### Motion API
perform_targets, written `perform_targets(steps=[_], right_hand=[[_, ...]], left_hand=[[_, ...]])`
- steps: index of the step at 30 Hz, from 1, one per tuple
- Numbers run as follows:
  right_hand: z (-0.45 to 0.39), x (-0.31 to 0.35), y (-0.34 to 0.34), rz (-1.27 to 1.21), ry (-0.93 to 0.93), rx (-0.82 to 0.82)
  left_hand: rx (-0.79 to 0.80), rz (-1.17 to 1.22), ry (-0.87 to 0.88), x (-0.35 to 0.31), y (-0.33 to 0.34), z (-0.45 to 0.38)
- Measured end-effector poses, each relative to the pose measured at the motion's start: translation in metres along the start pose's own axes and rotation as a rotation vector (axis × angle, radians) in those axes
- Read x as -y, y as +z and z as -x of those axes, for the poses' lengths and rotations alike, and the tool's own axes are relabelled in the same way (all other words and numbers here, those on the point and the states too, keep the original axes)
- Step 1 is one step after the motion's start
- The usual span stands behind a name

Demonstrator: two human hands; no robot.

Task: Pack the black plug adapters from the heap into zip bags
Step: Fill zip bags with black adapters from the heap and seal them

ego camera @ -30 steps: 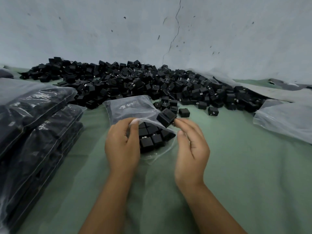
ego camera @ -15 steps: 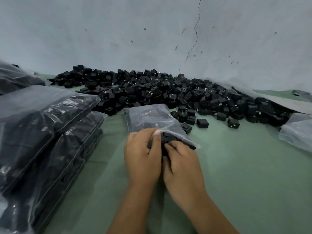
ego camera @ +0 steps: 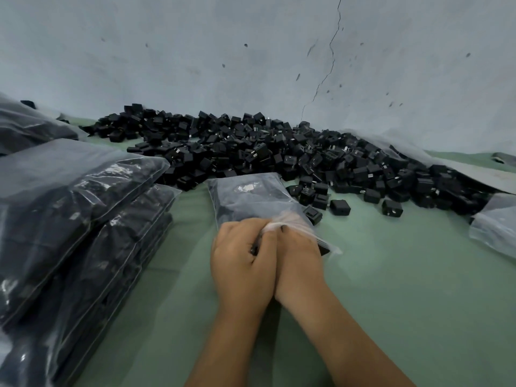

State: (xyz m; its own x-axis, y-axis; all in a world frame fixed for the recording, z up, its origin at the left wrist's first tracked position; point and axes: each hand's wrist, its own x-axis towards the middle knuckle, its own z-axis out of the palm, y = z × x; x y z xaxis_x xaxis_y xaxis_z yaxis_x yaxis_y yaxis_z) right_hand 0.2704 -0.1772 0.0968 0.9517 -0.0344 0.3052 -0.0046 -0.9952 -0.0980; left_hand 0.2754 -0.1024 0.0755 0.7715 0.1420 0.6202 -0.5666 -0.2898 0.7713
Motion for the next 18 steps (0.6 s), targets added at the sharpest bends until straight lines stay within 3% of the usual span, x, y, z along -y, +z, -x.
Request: perform_targets(steps=[6, 11, 15, 18], right_hand=[[-0.029, 0.0, -0.001, 0.129, -0.07, 0.332], [-0.036, 0.001, 0.0, 0.277, -0.148, 0.428], [-0.012, -0.002, -0.004, 0.066, -0.09, 0.163], [0.013, -0.02, 0.0, -0.09, -0.167, -0.164]], left_hand=[[-0.015, 0.016, 0.01, 0.001, 0.0, 0.0], [-0.005, 0.019, -0.007, 0.002, -0.001, 0.0], [-0.017, 0.037, -0.044, 0.002, 0.0, -0.001], [-0.01, 0.077, -0.087, 0.002, 0.0, 0.0]])
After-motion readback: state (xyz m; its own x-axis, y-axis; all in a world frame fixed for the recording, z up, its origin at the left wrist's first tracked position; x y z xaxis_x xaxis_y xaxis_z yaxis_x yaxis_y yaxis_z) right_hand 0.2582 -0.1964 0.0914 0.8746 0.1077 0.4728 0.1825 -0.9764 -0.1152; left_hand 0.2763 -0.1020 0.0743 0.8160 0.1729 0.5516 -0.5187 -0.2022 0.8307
